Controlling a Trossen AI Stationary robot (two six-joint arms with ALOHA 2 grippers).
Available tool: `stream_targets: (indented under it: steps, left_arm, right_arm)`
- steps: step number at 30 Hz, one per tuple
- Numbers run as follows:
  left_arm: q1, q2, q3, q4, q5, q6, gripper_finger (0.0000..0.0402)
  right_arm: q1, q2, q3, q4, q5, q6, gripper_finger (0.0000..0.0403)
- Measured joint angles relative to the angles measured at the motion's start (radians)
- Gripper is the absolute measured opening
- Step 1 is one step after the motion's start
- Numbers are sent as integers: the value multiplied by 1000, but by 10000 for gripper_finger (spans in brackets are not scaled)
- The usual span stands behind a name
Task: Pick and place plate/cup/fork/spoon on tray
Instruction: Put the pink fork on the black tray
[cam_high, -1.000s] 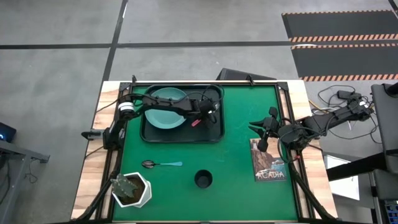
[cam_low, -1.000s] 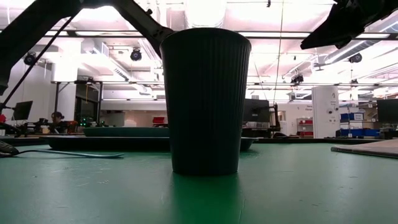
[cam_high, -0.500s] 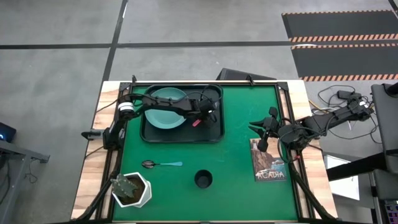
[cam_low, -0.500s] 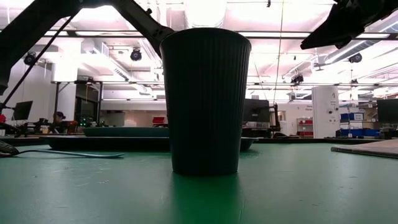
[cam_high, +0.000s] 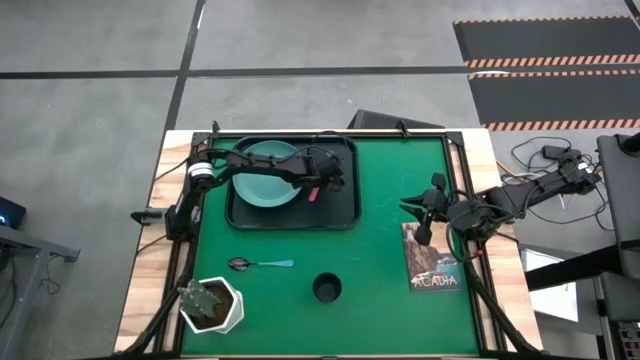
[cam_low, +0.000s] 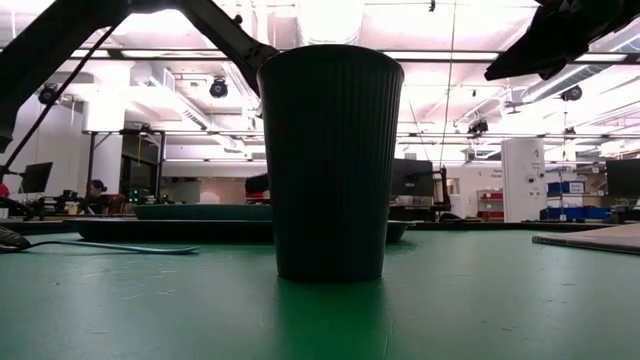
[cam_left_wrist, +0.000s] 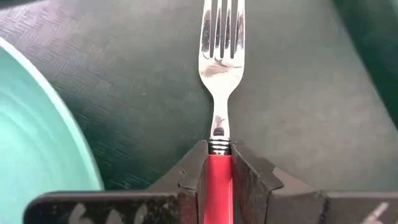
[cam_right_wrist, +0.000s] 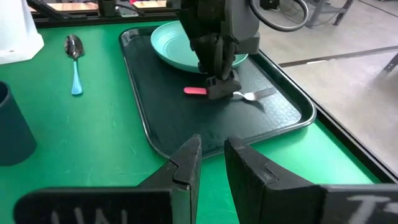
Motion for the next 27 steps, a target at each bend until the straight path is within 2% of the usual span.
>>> stream_targets:
  steps: [5,12,19,27]
  left_arm:
    - [-2,-1,0,-16,5,-99,42]
    - [-2,-1,0,-33,23,-151,33]
    - [-9,-1,2,13,91,-152,65]
    - [-10,-1,2,11,93,-150,94]
  right_arm:
    - [0,0,0,0,-23,0,59]
    - [0,0,0,-1,-23,-1,59]
    - [0,0,0,-5,-23,-3,59]
    - [0,0,0,-5,-23,-4,59]
